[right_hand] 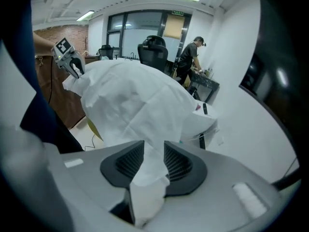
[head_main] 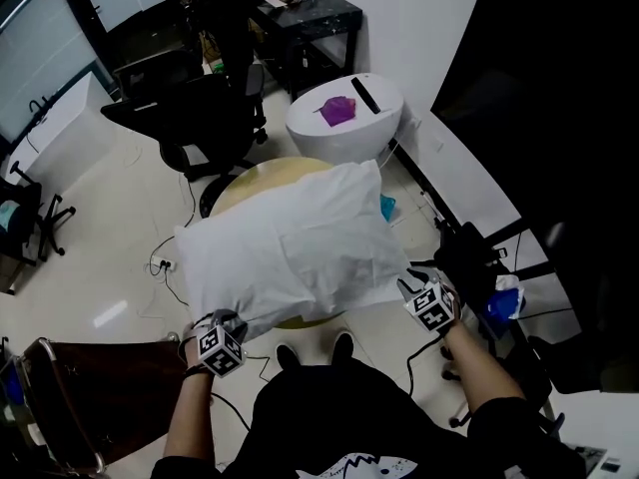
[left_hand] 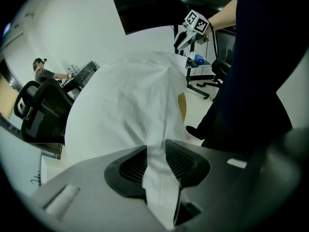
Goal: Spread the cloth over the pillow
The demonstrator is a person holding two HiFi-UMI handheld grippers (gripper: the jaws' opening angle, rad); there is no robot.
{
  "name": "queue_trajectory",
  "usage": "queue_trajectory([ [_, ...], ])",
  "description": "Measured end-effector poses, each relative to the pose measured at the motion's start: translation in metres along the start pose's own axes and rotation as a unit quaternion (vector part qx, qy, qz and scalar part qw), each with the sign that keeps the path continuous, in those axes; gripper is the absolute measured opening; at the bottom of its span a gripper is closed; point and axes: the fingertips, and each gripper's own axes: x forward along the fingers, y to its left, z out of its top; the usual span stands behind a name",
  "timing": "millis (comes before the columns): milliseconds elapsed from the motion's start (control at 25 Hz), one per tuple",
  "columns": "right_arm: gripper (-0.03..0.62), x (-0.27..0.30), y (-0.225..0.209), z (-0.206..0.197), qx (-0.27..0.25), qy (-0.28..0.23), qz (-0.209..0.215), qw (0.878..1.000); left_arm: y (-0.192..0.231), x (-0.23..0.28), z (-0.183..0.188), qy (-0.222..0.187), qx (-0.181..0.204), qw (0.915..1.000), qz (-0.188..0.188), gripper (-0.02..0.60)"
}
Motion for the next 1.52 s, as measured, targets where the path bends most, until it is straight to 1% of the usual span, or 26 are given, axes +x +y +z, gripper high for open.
queue_trajectory([
  [160, 0.149, 0.012, -0.004, -0.024, 0.037, 0.02, 0.022, 0.999, 0.001, 0.002, 0.001, 0.008, -0.01, 0.9999, 0.0, 0.112],
  [240, 0.152, 0.019, -0.002, -0.032, 0.065, 0.022, 0.038, 0.997, 0.001, 0.002, 0.001, 0.013, -0.013, 0.9998, 0.001, 0.112],
  [360, 0.156, 0.025, -0.002, -0.032, 0.097, 0.013, 0.06, 0.993, 0.001, 0.001, 0.002, 0.022, -0.016, 0.9996, 0.001, 0.112],
  [520, 0.158, 0.034, -0.002, -0.029, 0.109, 0.009, 0.082, 0.991, 0.001, 0.003, 0.001, 0.028, -0.022, 0.9993, 0.006, 0.112],
  [640, 0.143, 0.039, -0.001, -0.033, 0.103, 0.018, 0.088, 0.991, 0.0, 0.004, 0.001, 0.032, -0.025, 0.9992, 0.007, 0.112],
  [720, 0.108, 0.037, -0.001, -0.034, 0.091, 0.021, 0.086, 0.992, -0.001, 0.005, 0.001, 0.035, -0.027, 0.999, 0.009, 0.112],
  [840, 0.024, 0.03, -0.003, -0.034, 0.075, 0.019, 0.077, 0.994, -0.003, 0.005, 0.001, 0.038, -0.032, 0.9987, 0.011, 0.112],
  [880, 0.012, 0.028, -0.004, -0.033, 0.071, 0.017, 0.075, 0.995, -0.003, 0.006, 0.001, 0.038, -0.033, 0.9987, 0.01, 0.112],
  [1200, 0.011, 0.007, -0.025, -0.029, 0.031, 0.011, 0.054, 0.998, -0.004, 0.009, 0.0, 0.039, -0.034, 0.9986, 0.007, 0.112],
  [1320, 0.011, 0.002, -0.028, -0.03, 0.015, 0.016, 0.055, 0.998, -0.007, 0.011, 0.0, 0.038, -0.037, 0.9986, 0.001, 0.112],
  [1400, 0.011, 0.005, -0.026, -0.036, 0.014, 0.024, 0.06, 0.998, -0.011, 0.012, 0.0, 0.04, -0.038, 0.9985, -0.004, 0.112],
  [1520, 0.011, 0.015, -0.022, -0.044, 0.031, 0.033, 0.065, 0.997, -0.013, 0.014, -0.001, 0.041, -0.04, 0.9983, -0.005, 0.112],
])
